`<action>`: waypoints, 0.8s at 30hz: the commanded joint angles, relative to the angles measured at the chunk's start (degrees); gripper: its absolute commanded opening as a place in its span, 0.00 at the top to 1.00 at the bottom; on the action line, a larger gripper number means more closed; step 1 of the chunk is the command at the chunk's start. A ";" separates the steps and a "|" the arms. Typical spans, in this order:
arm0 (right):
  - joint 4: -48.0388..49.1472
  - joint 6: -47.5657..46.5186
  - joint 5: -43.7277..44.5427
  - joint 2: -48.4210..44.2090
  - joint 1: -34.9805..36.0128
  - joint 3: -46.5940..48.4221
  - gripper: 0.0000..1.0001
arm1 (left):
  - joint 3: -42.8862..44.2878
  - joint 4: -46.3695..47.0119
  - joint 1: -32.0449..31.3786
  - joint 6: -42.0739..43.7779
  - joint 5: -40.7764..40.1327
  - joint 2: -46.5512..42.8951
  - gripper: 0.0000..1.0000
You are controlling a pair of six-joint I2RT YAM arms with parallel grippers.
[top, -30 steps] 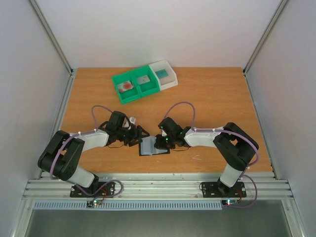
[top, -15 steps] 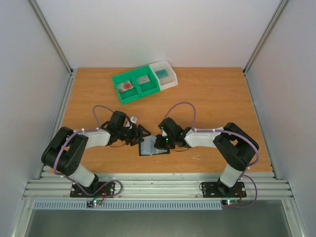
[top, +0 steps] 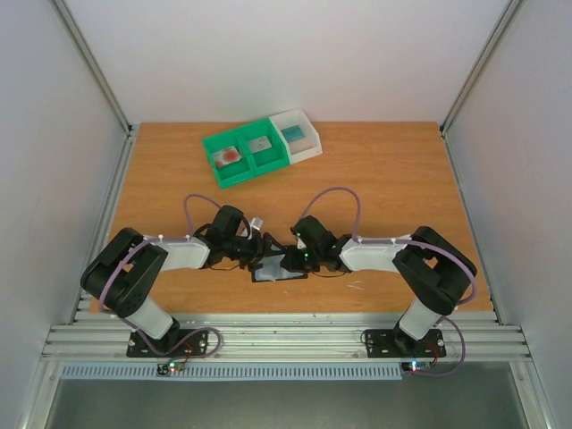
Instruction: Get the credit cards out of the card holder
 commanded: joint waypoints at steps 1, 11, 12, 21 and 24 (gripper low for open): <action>-2.36 0.79 4.18 -4.14 0.43 -3.41 0.83 | 2.20 1.54 -2.11 -1.13 -0.82 -1.07 0.33; -10.71 0.23 13.80 -16.73 0.40 -6.84 0.78 | 7.00 0.72 -6.95 -2.37 -3.11 0.31 0.34; -11.30 0.37 14.71 -17.81 0.33 -7.15 0.78 | 7.61 0.16 -7.26 -2.02 -3.40 0.54 0.34; -13.64 0.58 17.04 -22.27 0.43 -7.39 0.77 | 9.06 -2.72 -7.92 0.28 -5.26 1.51 0.35; -13.64 0.63 17.04 -21.93 0.46 -6.80 0.77 | 9.04 -4.31 -7.86 1.61 -5.90 1.37 0.35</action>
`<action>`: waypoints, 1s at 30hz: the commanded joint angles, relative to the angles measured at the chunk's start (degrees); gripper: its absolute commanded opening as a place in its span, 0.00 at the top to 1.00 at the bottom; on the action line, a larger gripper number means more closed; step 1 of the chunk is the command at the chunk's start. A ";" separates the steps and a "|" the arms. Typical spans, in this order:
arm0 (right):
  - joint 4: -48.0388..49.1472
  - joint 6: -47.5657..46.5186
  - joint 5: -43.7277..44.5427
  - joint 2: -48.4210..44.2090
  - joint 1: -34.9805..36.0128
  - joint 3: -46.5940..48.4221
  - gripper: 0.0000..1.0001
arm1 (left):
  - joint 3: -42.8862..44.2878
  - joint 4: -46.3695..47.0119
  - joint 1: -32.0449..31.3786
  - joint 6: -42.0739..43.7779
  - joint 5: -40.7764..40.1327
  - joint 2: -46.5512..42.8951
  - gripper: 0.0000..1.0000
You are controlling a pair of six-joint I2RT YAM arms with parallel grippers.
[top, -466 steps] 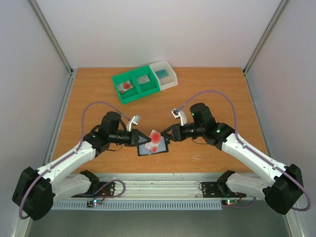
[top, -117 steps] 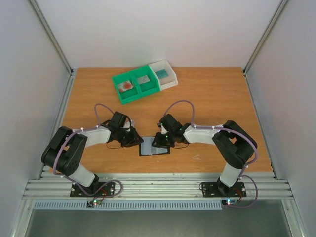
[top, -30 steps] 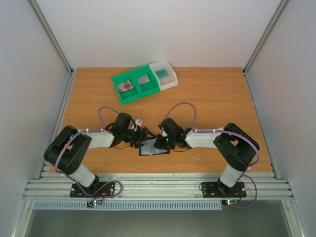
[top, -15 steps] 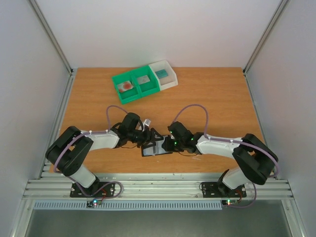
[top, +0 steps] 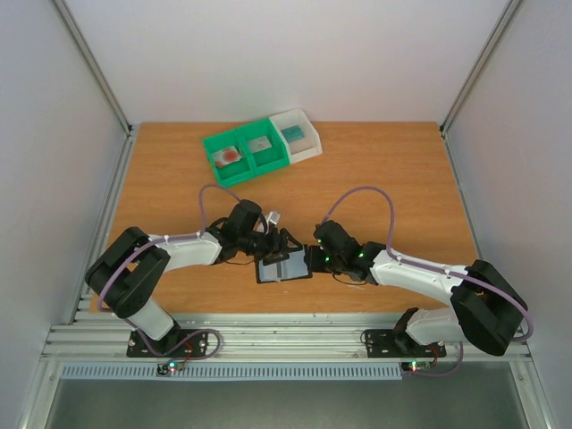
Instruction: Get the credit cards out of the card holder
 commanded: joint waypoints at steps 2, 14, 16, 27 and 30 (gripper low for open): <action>-0.66 0.26 1.63 0.07 0.41 1.04 0.77 | 1.13 -3.06 -0.28 3.41 -2.45 0.17 0.35; 4.36 -0.85 -4.93 5.63 2.74 5.26 0.76 | -2.37 -9.87 5.98 7.55 -5.76 -6.05 0.35; 4.92 -0.90 -5.54 7.13 3.40 6.27 0.76 | -3.44 -9.87 7.47 7.84 -5.46 -7.16 0.35; 6.26 -1.46 -7.46 16.34 5.12 10.96 0.76 | -7.74 -12.34 10.61 8.64 -6.40 -10.77 0.34; 6.19 -1.53 -7.43 17.87 5.07 11.49 0.76 | -8.22 -11.78 10.66 8.51 -6.27 -10.82 0.34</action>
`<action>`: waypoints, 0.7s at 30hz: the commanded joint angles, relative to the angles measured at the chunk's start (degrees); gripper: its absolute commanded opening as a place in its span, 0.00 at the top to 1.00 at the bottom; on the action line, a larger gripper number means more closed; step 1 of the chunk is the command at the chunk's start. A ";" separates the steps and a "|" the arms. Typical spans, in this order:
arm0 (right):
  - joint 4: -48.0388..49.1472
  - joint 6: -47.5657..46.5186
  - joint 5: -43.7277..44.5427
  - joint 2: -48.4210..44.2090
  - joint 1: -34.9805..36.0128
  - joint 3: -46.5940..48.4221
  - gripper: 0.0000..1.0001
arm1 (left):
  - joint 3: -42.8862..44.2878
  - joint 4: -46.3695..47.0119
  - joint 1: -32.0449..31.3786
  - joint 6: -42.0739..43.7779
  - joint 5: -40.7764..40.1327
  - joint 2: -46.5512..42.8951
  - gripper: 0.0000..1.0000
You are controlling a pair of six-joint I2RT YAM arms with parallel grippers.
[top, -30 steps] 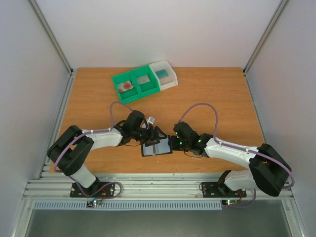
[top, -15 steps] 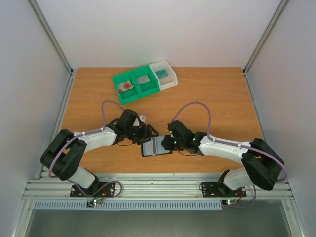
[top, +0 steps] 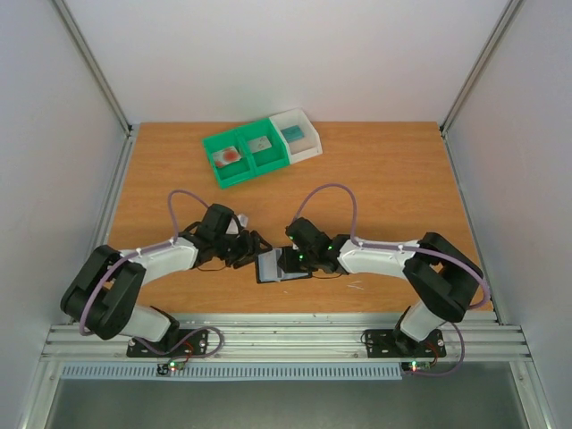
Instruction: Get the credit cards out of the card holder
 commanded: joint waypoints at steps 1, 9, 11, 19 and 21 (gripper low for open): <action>0.96 -0.98 -0.22 1.99 0.53 1.99 0.76 | -1.24 1.01 0.41 1.21 -0.21 -0.97 0.34; 0.61 -1.17 0.38 5.18 0.54 2.59 0.76 | -1.26 1.86 0.43 1.19 0.57 -0.25 0.33; 0.56 -1.20 0.75 5.62 0.53 2.44 0.77 | -1.11 1.85 0.46 1.45 0.77 0.10 0.33; 0.06 -1.17 1.79 6.10 0.53 1.26 0.84 | -0.56 1.87 0.42 1.21 1.41 0.48 0.33; 0.08 -0.80 2.57 5.73 0.55 0.49 0.87 | -0.57 1.87 0.41 1.05 1.46 0.15 0.33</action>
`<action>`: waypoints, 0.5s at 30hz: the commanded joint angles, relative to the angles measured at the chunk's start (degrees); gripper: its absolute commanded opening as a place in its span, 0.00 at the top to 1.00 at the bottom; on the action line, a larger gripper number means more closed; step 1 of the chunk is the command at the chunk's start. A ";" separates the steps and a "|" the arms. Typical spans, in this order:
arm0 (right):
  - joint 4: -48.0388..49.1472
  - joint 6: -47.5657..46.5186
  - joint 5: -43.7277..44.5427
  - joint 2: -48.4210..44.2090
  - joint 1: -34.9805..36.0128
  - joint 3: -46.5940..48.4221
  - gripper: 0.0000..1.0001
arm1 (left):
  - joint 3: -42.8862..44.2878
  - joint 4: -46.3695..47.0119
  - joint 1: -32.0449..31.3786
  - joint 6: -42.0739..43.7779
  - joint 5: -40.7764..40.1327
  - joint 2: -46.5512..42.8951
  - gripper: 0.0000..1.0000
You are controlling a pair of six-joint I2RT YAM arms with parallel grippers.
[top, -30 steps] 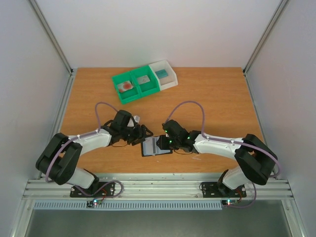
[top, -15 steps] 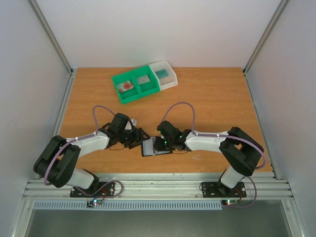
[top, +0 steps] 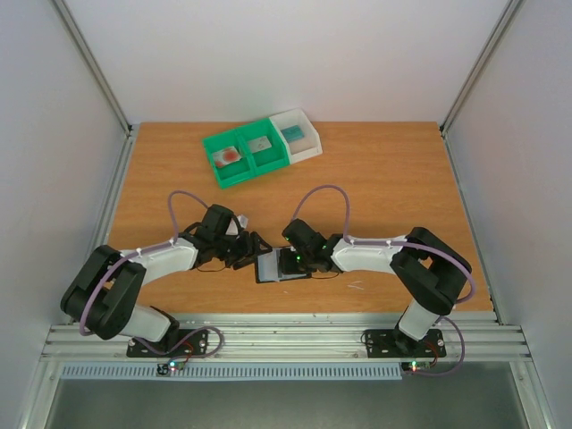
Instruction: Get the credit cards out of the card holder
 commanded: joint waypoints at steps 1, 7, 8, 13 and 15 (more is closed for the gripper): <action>0.18 0.11 2.18 0.43 0.53 -1.30 0.88 | 0.28 1.80 0.28 0.79 0.86 0.06 0.33; 1.45 0.78 2.36 0.57 0.48 -2.40 0.92 | 1.46 -0.12 0.27 1.12 0.72 -1.47 0.32; 1.95 1.09 2.20 0.64 0.40 -2.77 0.92 | 1.49 -0.43 0.26 1.12 0.61 -2.14 0.32; 6.21 2.70 -0.22 0.70 -0.87 -4.98 0.93 | 1.65 -1.16 0.21 1.06 0.95 -4.28 0.28; 7.35 3.16 -1.24 0.97 -1.34 -5.52 0.93 | 1.50 0.18 0.09 0.91 1.50 -4.37 0.26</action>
